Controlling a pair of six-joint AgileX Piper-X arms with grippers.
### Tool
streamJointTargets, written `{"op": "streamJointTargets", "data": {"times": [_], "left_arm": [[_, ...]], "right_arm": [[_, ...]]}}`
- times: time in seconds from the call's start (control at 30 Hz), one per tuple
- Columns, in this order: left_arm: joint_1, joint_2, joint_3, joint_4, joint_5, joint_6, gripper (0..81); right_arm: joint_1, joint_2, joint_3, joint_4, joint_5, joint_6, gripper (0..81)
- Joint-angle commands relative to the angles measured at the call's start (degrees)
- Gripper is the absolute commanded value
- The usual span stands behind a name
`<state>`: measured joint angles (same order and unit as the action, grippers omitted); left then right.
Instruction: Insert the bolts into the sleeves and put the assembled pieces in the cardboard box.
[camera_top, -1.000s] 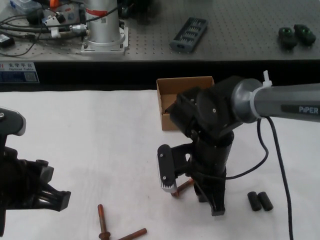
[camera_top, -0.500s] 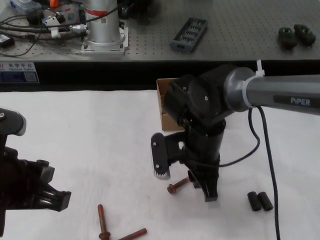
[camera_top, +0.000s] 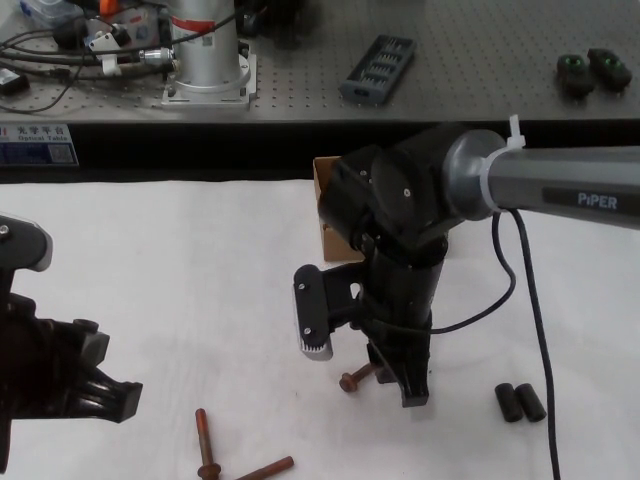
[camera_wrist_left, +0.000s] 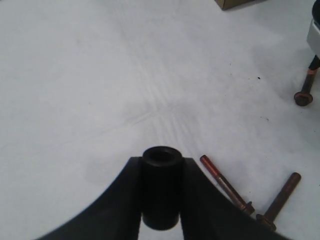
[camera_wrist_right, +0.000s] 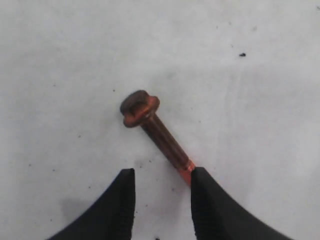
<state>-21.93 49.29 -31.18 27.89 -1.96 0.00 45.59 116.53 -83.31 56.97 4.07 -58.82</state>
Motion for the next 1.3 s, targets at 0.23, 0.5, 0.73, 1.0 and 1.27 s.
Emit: {"op": "streamJointTargets", "data": {"times": [0.23,0.5,0.73,1.0,1.27], "left_arm": [[0.16,-0.59,-0.09,-0.98,1.37,-0.47,11.4],[0.16,-0.59,-0.09,-0.98,1.37,-0.47,11.4],[0.16,-0.59,-0.09,-0.98,1.37,-0.47,11.4],[0.16,-0.59,-0.09,-0.98,1.37,-0.47,11.4],[0.16,-0.59,-0.09,-0.98,1.37,-0.47,11.4]], "right_arm": [[0.24,2.52,-0.47,-0.06,-0.89,0.05,28.0],[0.24,2.82,-0.47,-1.08,-0.79,0.05,19.5],[0.58,2.82,-0.47,-0.94,-0.79,0.38,10.4],[0.58,2.82,-0.47,0.11,-2.22,-1.03,16.9],[0.58,3.40,-0.47,-0.97,-2.49,-2.32,28.5]]}}
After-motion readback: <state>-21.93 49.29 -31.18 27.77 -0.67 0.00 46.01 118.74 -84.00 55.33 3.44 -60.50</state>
